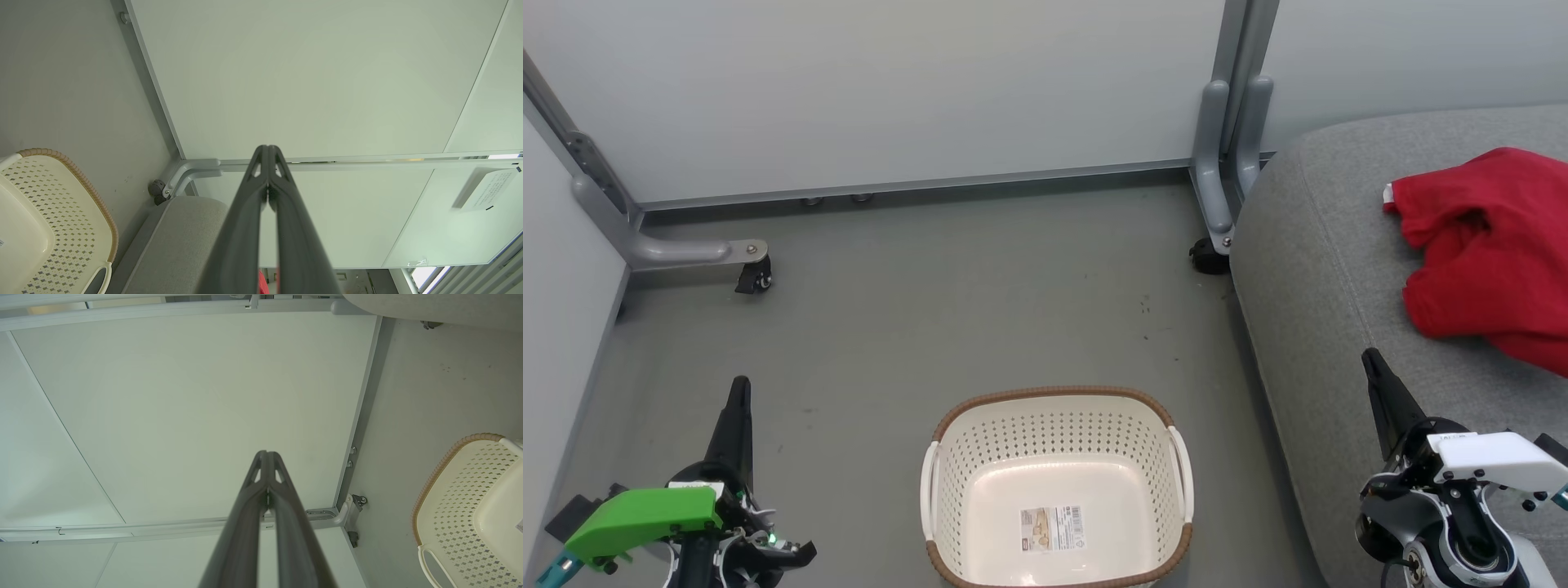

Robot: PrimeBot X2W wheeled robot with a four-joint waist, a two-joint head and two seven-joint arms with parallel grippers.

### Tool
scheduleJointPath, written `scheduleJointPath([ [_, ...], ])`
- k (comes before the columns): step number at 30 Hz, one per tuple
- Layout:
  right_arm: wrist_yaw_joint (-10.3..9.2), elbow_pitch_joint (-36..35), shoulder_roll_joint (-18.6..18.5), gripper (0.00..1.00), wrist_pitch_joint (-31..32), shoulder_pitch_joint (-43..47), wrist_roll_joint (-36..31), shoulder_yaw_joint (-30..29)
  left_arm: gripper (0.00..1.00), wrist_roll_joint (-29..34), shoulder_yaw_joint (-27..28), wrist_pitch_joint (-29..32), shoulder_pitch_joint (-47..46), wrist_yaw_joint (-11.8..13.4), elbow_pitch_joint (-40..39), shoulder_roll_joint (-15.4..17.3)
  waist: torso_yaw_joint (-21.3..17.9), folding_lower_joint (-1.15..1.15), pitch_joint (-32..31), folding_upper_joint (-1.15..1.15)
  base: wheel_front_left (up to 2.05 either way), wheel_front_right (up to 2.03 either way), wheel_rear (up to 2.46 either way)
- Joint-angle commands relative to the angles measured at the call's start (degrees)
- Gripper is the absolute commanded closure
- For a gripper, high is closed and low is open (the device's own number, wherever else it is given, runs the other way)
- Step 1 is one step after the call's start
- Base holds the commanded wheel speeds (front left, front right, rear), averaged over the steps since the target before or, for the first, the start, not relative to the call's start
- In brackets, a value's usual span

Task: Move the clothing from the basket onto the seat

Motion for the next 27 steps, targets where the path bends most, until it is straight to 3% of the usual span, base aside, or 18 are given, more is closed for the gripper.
scheduleJointPath([
  [1, 0.02, 0.15, 0.17, 1.0, 0.26, -0.4, -0.26, -0.22, 1.0, 0.16, 0.3, 0.18, -0.63, -0.35, 0.03, 0.15, 0.0, 0.0, 0.0, 0.0, 0.0, 0.0, 0.0],
  [27, 0.02, 0.17, 0.35, 1.0, 0.53, -0.45, -0.51, -0.54, 1.0, 0.32, 0.43, 0.23, -0.66, -0.35, 0.03, 0.04, 0.0, 0.0, 0.0, 0.0, 0.0, 0.0, 0.0],
])
